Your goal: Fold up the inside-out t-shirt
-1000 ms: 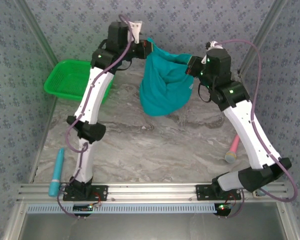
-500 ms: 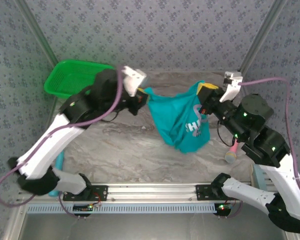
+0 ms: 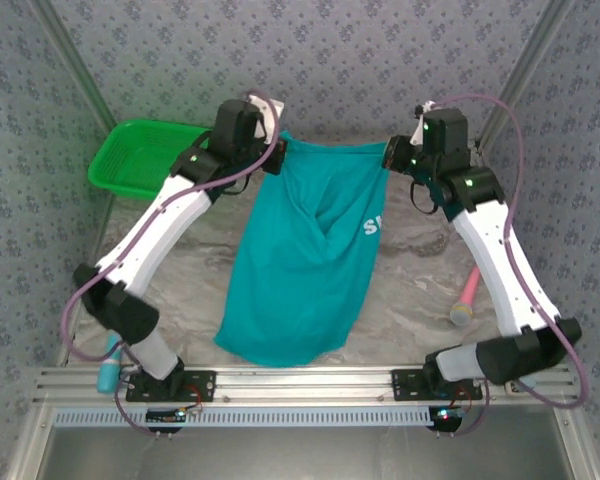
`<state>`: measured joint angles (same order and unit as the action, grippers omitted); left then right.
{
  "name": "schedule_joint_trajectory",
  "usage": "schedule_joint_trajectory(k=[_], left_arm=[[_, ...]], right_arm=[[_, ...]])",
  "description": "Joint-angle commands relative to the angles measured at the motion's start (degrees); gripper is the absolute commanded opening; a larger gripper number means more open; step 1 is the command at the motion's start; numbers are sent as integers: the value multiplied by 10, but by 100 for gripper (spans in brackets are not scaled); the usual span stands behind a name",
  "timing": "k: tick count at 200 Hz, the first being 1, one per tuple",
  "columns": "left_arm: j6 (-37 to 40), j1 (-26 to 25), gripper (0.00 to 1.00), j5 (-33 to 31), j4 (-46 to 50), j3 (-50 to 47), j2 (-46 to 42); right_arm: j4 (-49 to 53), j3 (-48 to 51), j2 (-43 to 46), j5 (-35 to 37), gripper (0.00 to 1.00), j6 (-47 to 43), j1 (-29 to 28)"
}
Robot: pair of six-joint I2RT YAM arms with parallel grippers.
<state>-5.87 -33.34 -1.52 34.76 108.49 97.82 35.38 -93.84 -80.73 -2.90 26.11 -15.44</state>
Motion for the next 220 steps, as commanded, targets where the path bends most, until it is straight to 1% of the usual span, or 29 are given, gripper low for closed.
schedule_joint_trajectory(k=[1,18,24,41,50,58,68,82,87,106,120,131,146,169,178,185,209,220], left_arm=[[28,4,0,11,9,101,-5],[38,4,0,5,15,134,-5],[40,4,0,4,11,137,-10],[47,3,0,7,-4,133,-35],[51,2,0,12,-12,123,-50],[54,-1,0,23,-17,108,-63],[59,-7,0,37,-20,83,-81],[61,-18,0,37,-20,37,-105],[59,-21,0,36,-22,3,-115],[39,-26,0,41,-33,-79,-151],[24,-29,0,52,-37,-110,-177],[19,-34,0,59,-37,-112,-192],[23,-49,0,62,-26,-82,-201],[36,-78,0,62,-26,-37,-215],[41,-87,0,73,-30,-26,-222],[44,-97,0,76,-36,-20,-227],[48,-107,0,85,-66,-21,-238],[58,-107,0,68,-66,-17,-230]], right_arm=[[-31,-77,1,-46,0,-17,10],[17,-118,3,5,0,-15,9],[20,-123,10,11,0,-19,8],[-7,-103,45,-17,0,-36,6],[-46,-75,72,-38,0,-42,5],[-68,-43,97,-41,0,-42,3],[-79,-10,123,-26,0,-38,-1],[-55,16,144,-5,0,-38,-5],[-42,25,150,-3,0,-41,-7],[-27,65,174,-24,0,-43,-15],[-32,80,193,-40,0,-35,-24],[-25,68,200,-32,0,-30,-29],[-12,25,195,-29,0,-30,-31],[-12,-37,184,-69,0,-24,-36],[-20,-53,183,-99,0,-19,-37],[-25,-63,183,-109,0,-11,-43],[-35,-77,179,-109,0,9,-51],[-27,-82,167,-88,0,4,-51]])
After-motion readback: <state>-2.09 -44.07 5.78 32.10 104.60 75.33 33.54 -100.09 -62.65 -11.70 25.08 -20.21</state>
